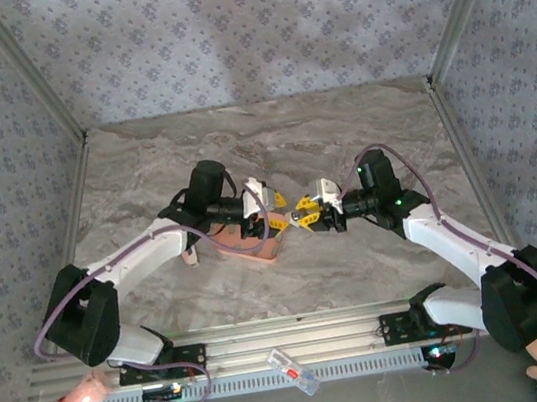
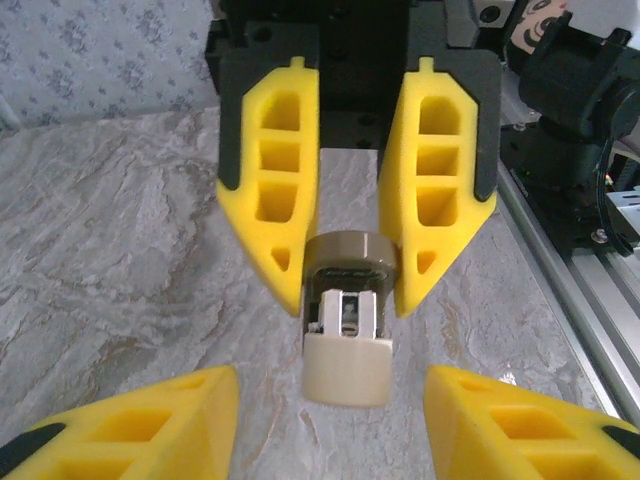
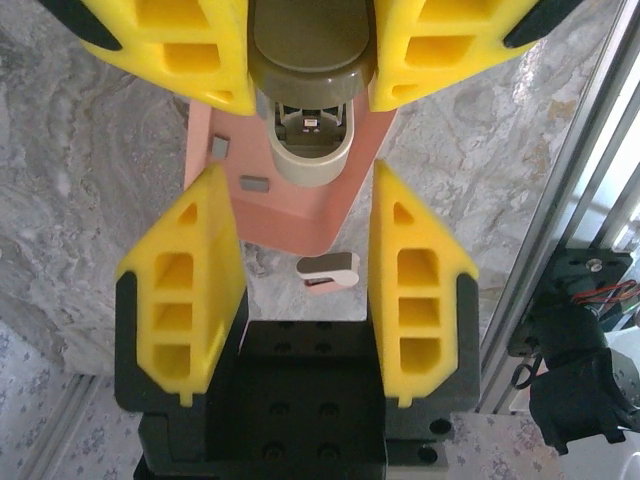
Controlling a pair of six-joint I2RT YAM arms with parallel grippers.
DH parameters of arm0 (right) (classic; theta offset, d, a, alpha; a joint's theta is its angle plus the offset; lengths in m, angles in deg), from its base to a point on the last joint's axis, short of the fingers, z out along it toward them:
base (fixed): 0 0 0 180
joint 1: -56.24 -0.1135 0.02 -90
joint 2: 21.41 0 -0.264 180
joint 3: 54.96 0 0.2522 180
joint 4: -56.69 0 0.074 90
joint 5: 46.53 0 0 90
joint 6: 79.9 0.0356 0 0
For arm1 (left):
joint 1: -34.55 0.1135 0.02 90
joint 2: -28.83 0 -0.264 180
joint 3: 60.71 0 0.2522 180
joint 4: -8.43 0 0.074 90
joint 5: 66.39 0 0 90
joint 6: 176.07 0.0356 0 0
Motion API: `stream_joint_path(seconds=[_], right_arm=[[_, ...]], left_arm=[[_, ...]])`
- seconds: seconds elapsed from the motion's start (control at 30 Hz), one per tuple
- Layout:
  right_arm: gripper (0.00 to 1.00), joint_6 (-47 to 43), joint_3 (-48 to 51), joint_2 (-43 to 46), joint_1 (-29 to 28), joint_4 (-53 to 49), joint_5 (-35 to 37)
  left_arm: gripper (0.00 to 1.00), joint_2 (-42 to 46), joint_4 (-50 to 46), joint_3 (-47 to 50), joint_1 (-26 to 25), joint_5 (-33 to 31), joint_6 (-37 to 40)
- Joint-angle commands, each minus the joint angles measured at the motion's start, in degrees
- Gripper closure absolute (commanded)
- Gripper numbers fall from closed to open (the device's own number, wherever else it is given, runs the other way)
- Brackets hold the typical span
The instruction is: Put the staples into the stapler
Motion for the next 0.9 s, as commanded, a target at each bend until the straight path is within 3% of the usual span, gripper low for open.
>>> stream_joint_path(seconds=[0.0, 0.43, 0.7, 0.87], right_arm=[[0.82, 1.3, -0.8, -0.2, -0.3, 2.5, -2.1], [0.82, 3.1, -0.6, -0.4, -0.4, 4.1, -3.5], [0.82, 3.9, -0.8, -1.0, -0.5, 4.3, -3.5], [0.80, 5.0, -0.4, -0.8, -0.6, 4.4, -2.6]], left_arm=[[0.49, -0.8, -1.9, -2.0, -0.7, 3.6, 2.3], [0.65, -1.8, -3.7, -3.3, -1.1, 4.9, 4.0], [0.66, -1.7, -3.9, -3.3, -1.2, 5.3, 3.9], [0.77, -1.4, -5.3, -3.7, -1.2, 4.8, 4.5]])
